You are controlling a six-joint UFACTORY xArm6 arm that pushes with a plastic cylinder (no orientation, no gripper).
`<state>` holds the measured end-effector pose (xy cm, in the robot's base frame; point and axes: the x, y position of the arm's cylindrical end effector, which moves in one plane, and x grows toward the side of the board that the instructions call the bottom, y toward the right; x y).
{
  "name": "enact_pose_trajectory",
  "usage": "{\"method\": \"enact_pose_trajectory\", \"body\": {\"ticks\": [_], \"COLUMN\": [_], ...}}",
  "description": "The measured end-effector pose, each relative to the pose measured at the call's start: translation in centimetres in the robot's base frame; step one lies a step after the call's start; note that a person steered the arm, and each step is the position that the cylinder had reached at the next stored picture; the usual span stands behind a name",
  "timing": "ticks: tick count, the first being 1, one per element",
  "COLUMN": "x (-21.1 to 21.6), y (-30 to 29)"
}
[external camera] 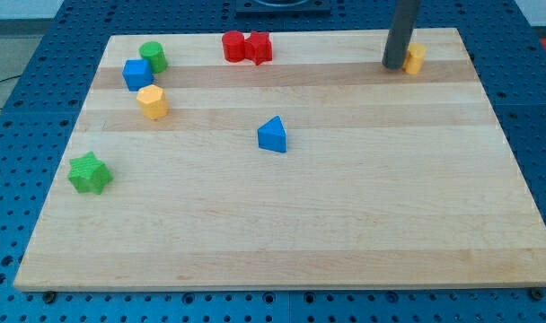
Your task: Move the yellow heart to the top right of the board
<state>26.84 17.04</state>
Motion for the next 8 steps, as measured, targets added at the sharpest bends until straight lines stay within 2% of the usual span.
{"method": "enact_pose_trajectory", "body": {"ticks": [1,2,3,4,5,6,8], "x": [1.9,0.9,0.2,2.6,0.9,-2.2,-1.8], "y": [0.7,5.3,6.9,8.5,12.3,12.2,6.8]}}
